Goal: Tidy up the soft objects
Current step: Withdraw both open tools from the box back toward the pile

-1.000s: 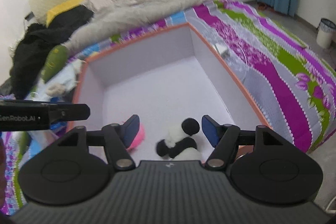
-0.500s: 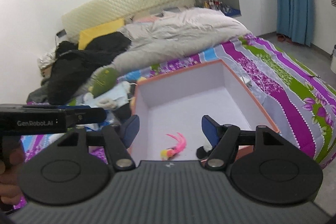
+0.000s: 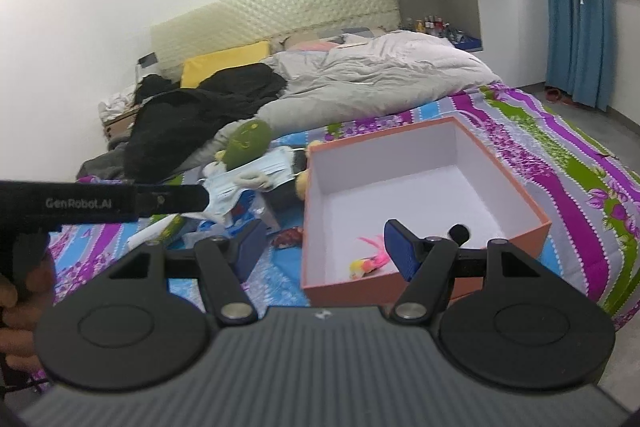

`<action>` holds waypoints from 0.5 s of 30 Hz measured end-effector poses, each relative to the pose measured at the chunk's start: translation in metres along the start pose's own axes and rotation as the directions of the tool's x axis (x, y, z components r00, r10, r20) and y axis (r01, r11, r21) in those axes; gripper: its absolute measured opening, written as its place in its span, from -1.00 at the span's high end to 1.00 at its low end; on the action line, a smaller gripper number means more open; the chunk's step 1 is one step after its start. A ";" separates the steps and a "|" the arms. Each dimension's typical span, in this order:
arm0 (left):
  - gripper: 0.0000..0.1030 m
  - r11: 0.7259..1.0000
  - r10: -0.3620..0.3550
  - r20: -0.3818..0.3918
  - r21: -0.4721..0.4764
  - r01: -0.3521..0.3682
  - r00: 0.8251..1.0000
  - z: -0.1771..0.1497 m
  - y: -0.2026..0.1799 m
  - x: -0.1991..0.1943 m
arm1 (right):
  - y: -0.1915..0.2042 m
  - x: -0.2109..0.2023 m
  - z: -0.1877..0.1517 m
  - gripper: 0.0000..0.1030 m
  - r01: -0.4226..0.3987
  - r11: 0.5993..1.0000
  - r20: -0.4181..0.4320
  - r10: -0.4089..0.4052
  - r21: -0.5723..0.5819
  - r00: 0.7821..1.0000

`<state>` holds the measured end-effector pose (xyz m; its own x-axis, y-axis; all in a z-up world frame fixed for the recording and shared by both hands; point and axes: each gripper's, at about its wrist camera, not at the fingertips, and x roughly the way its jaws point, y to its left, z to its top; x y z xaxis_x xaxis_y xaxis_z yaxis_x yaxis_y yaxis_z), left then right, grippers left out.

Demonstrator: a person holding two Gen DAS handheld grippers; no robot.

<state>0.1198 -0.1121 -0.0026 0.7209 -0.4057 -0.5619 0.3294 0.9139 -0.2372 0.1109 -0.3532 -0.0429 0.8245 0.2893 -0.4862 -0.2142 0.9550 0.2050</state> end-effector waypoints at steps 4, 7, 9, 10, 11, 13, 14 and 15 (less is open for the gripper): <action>0.18 0.999 0.017 0.008 -0.028 -0.017 1.000 -0.013 0.009 -0.017 | 0.011 -0.003 -0.011 -0.32 -0.018 1.000 -0.010 0.018 0.002 1.000; 0.18 0.998 0.025 0.007 -0.050 -0.025 1.000 -0.023 0.016 -0.027 | 0.018 -0.004 -0.018 -0.32 -0.031 1.000 -0.022 0.031 -0.002 0.999; 0.18 0.998 0.032 0.002 -0.063 -0.031 1.000 -0.029 0.022 -0.031 | 0.024 -0.005 -0.022 -0.32 -0.032 0.999 -0.022 0.031 -0.010 0.999; 0.18 0.997 0.035 0.001 -0.071 -0.035 0.999 -0.033 0.024 -0.033 | 0.027 -0.005 -0.024 -0.32 -0.030 0.999 -0.022 0.030 -0.016 0.999; 0.18 0.996 0.036 0.001 -0.077 -0.036 0.999 -0.036 0.026 -0.035 | 0.029 -0.005 -0.026 -0.32 -0.031 0.999 -0.022 0.030 -0.020 0.999; 0.18 0.996 0.042 -0.004 -0.084 -0.042 0.999 -0.042 0.030 -0.038 | 0.033 -0.005 -0.030 -0.32 -0.040 0.999 -0.030 0.039 -0.025 0.999; 0.18 0.995 0.048 -0.005 -0.084 -0.048 0.999 -0.044 0.031 -0.040 | 0.036 -0.005 -0.032 -0.32 -0.043 0.999 -0.036 0.042 -0.030 0.998; 0.18 0.995 0.055 -0.006 -0.084 -0.055 0.998 -0.047 0.032 -0.041 | 0.038 -0.005 -0.035 -0.32 -0.046 0.998 -0.041 0.045 -0.035 0.998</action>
<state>0.0721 -0.0659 -0.0240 0.7343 -0.3551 -0.5785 0.2372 0.9328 -0.2715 0.0806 -0.3157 -0.0621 0.7918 0.3341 -0.5113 -0.2699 0.9424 0.1977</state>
